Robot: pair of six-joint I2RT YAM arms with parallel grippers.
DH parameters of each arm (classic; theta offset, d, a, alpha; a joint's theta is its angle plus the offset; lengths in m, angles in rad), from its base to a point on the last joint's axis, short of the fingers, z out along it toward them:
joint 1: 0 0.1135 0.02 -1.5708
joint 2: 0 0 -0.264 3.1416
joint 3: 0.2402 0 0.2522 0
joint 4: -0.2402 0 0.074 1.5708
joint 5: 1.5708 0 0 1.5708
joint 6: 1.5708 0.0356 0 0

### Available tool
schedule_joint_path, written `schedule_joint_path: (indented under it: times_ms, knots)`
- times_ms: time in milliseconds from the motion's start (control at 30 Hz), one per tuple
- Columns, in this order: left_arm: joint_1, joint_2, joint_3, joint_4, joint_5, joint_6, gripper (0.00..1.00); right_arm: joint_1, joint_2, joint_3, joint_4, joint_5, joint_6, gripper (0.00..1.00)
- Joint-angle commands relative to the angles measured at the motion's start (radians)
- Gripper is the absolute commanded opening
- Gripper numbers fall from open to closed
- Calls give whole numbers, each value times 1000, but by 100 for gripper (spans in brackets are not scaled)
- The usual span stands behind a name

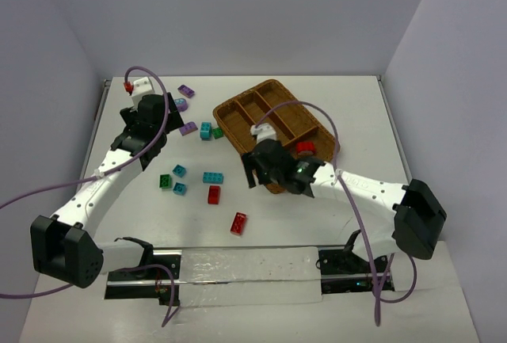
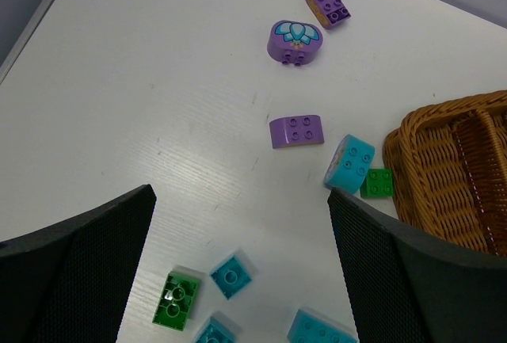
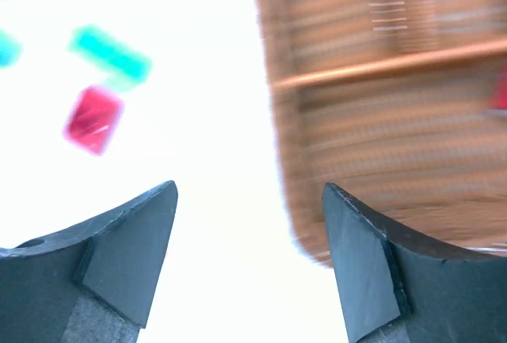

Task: Sort the legos into containers by color

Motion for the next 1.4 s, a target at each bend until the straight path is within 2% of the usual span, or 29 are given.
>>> schedule_joint_path:
  times_ms: [0, 167, 567, 1000, 1367]
  knots:
    - [-2, 3, 11, 4, 3, -13, 99, 137, -7, 46, -39, 9, 114, 82]
    - [-2, 0, 12, 1, 6, -8, 99, 267, 111, 55, -51, -2, 224, 88]
    - [-2, -9, 2, 1, 9, -7, 99, 350, 265, 59, -43, -54, 349, 96]
    - [-2, -14, -8, 6, 8, -4, 99, 391, 366, 152, -101, -44, 333, 97]
    - [-2, -13, -11, 7, 3, 1, 99, 429, 456, 255, -102, -79, 235, 97]
